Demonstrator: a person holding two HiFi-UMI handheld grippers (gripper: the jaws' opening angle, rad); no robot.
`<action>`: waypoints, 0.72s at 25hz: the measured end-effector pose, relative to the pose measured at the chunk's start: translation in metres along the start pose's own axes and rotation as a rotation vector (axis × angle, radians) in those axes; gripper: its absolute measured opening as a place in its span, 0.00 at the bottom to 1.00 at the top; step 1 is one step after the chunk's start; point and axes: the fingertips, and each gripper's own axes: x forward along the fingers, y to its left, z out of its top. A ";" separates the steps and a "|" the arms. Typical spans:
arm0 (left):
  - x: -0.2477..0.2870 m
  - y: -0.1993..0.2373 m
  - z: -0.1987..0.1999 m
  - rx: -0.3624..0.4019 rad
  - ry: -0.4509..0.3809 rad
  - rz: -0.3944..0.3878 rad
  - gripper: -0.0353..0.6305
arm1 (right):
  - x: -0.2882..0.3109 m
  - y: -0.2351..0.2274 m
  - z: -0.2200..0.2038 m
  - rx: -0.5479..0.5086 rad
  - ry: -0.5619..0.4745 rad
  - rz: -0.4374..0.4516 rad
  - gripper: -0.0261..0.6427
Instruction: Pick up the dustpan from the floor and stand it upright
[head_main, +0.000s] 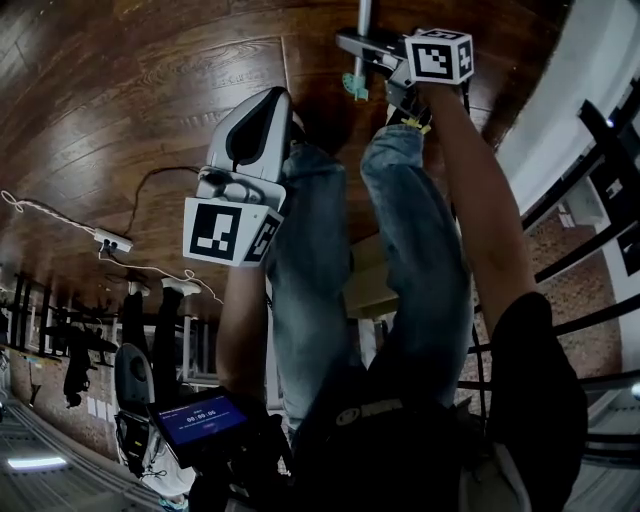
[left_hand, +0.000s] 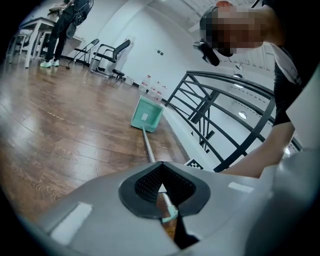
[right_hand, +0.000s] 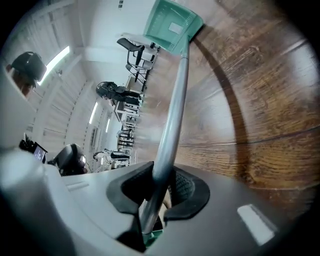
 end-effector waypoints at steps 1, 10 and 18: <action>-0.001 -0.001 0.000 0.004 -0.004 -0.007 0.08 | 0.001 0.005 -0.003 0.006 -0.008 0.010 0.16; -0.016 -0.049 0.080 0.070 -0.064 -0.067 0.08 | -0.018 0.108 0.015 0.131 -0.037 0.114 0.19; -0.068 -0.113 0.152 0.134 -0.104 -0.101 0.08 | -0.036 0.222 -0.012 0.382 -0.062 0.188 0.21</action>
